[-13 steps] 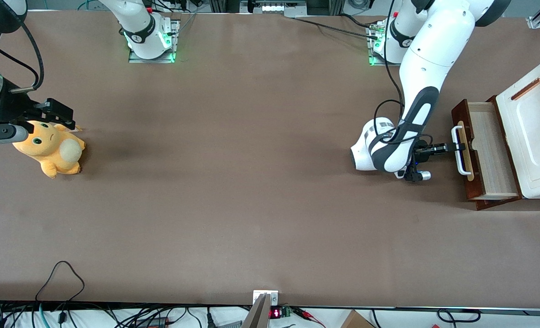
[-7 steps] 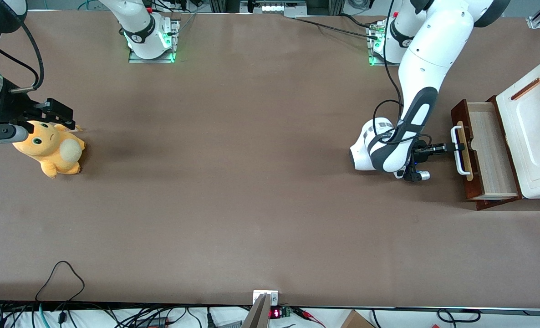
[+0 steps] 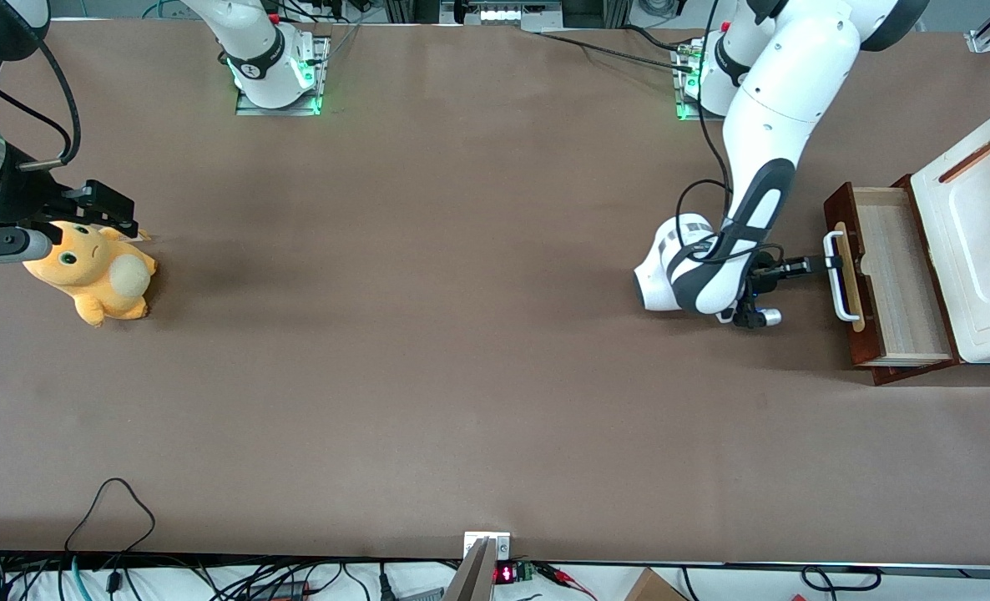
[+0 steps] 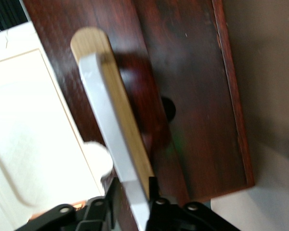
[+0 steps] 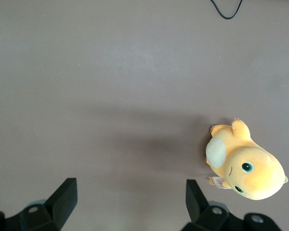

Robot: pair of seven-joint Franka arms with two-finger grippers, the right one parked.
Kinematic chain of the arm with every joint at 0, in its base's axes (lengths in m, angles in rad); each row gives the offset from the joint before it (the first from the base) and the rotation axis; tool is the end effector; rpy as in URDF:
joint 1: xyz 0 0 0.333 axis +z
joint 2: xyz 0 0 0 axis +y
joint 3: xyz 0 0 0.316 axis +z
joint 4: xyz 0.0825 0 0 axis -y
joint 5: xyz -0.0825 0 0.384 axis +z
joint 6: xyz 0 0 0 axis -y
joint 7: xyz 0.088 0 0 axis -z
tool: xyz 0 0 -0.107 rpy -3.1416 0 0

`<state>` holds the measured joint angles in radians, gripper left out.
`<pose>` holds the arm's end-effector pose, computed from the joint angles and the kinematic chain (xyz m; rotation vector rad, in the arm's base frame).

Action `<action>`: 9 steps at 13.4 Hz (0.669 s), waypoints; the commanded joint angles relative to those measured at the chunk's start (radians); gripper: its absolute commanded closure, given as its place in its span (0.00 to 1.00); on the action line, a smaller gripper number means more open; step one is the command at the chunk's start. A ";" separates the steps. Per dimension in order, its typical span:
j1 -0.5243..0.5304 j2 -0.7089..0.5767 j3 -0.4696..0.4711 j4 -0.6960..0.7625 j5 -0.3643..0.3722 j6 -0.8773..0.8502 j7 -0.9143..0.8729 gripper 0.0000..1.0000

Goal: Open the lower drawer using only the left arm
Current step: 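Pull the handle with the left gripper, sliding the drawer out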

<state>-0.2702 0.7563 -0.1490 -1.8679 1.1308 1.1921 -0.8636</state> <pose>0.5123 -0.0961 0.1404 -1.5436 0.0862 0.3700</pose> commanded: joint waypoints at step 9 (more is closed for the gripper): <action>-0.010 -0.011 0.012 0.085 -0.088 -0.032 0.175 0.00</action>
<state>-0.2881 0.7562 -0.1487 -1.8505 1.0900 1.1688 -0.8168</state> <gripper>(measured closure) 0.000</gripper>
